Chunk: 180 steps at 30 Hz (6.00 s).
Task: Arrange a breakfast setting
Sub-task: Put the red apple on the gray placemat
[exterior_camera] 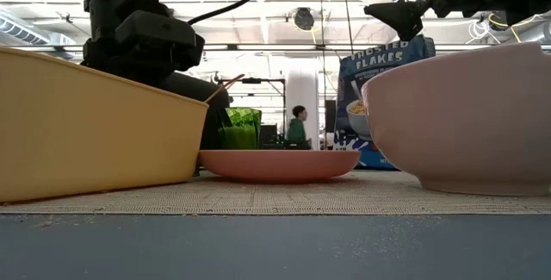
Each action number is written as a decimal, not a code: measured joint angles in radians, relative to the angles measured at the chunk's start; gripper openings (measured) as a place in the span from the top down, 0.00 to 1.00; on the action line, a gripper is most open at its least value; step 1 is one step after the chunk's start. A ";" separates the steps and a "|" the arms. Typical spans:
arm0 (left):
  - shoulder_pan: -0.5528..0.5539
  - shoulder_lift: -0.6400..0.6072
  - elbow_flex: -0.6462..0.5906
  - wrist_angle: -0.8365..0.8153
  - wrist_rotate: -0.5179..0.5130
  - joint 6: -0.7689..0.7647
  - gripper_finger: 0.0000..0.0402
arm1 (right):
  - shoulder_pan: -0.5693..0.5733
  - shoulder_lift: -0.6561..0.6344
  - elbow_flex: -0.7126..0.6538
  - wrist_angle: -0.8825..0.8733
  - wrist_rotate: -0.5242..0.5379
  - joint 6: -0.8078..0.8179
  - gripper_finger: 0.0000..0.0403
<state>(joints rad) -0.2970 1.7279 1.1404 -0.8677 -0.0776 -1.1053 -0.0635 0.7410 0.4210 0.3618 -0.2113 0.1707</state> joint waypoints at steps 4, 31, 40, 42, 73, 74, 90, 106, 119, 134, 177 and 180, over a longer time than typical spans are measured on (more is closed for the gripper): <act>0.001 -0.006 0.001 -0.003 0.006 0.001 0.46 | 0.000 0.000 0.000 0.000 0.000 0.000 0.01; 0.013 -0.255 0.017 -0.006 0.024 0.004 0.46 | 0.000 0.000 0.000 0.001 0.000 0.000 0.01; -0.020 -0.229 0.016 0.010 0.017 -0.074 0.46 | 0.000 0.000 0.000 0.000 0.000 0.000 0.01; -0.033 -0.218 0.016 0.007 0.011 -0.058 0.46 | 0.000 0.000 0.000 0.000 0.000 0.000 0.01; -0.071 -0.078 0.015 0.062 -0.056 -0.131 0.46 | 0.000 0.002 0.000 0.000 0.000 0.000 0.01; -0.070 -0.078 0.015 0.062 -0.056 -0.130 0.46 | 0.000 0.002 0.000 0.000 0.000 0.000 0.01; -0.075 -0.078 0.015 0.057 -0.169 -0.154 0.16 | 0.000 0.002 0.000 -0.001 0.000 0.000 0.01; -0.079 -0.078 0.015 0.050 -0.190 -0.168 0.15 | 0.000 0.002 0.000 -0.001 0.000 0.000 0.01; -0.085 -0.078 0.015 0.046 -0.169 -0.323 0.15 | 0.000 0.002 0.000 -0.001 0.000 0.000 0.01; -0.085 -0.078 0.015 0.006 -0.167 -0.416 0.15 | 0.000 0.002 0.000 -0.001 0.000 0.000 0.01; -0.103 -0.171 0.014 -0.023 -0.049 -0.408 0.39 | 0.000 0.002 0.000 0.007 0.000 -0.031 0.01; -0.085 -0.258 0.014 0.003 -0.026 -0.409 0.39 | 0.005 0.006 0.000 0.041 0.000 -0.061 0.01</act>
<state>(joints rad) -0.3825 1.4695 1.1549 -0.8649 -0.1035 -1.5139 -0.0582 0.7472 0.4206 0.4027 -0.2111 0.1102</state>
